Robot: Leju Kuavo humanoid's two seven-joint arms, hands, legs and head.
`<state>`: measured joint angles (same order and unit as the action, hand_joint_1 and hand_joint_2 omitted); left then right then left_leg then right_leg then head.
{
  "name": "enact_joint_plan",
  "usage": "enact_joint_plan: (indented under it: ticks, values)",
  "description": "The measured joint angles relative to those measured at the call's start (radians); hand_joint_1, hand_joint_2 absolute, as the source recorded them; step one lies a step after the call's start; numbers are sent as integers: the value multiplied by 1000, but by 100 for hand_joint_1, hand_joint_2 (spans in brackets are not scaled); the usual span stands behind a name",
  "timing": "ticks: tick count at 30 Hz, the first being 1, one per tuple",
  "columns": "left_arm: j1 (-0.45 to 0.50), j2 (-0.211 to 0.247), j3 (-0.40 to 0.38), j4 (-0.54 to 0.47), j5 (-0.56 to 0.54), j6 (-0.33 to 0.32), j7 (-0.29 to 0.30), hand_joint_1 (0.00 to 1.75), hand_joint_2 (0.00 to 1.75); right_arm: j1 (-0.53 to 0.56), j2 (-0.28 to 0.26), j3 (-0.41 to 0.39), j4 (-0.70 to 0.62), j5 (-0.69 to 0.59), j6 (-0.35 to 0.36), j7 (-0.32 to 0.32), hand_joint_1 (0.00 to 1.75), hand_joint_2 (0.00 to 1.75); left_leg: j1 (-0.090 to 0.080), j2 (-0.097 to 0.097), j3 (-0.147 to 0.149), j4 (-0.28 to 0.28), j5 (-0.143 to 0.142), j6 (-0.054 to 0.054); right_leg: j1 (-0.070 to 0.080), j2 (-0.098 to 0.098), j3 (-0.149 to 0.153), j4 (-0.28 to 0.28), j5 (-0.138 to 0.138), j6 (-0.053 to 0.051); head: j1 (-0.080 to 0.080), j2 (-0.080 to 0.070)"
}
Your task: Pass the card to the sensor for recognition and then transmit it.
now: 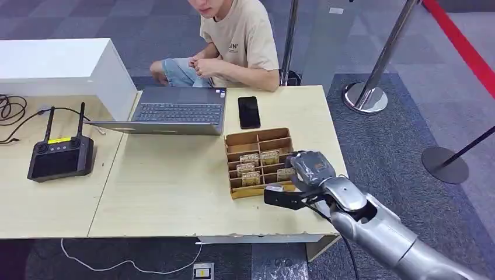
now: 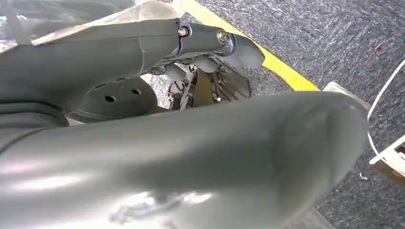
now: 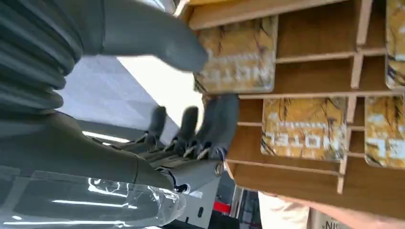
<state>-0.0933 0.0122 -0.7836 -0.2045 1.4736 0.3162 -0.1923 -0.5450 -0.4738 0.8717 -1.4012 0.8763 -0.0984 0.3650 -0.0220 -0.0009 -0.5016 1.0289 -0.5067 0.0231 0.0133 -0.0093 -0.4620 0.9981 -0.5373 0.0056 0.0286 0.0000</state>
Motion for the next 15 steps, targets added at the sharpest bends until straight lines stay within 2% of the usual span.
enact_joint_plan:
  ticks: [4, 7, 9, 15]
  values:
    - [0, 0, 0, 0, 0, 0, 0, 0, 0, -1, 0, 2, 0, 0, -1, 0, 70, 175, 0, 0, 0, 0, 0, 0, 0, 0, 0, 0, 0, 0, 0, 0]
    - [0, 0, 0, 0, 0, 0, 0, 0, 0, -1, 0, 3, 0, 0, -1, 0, 61, 175, 0, 0, 0, 0, 0, 0, 0, 0, 0, 0, 0, 0, 0, 0]
    - [0, 0, 0, 0, 0, 0, 0, 0, 0, -1, 0, 3, 0, 0, -1, 0, 63, 175, 0, 0, 0, 0, 0, 0, 0, 0, 0, 0, 0, 0, 0, 0]
    - [1, 0, 0, 0, 0, 0, 0, 0, 0, -1, 0, 3, 0, 0, -1, 0, 54, 175, 0, 0, 0, 0, 0, 0, 0, 0, 0, 0, 0, 0, 0, 0]
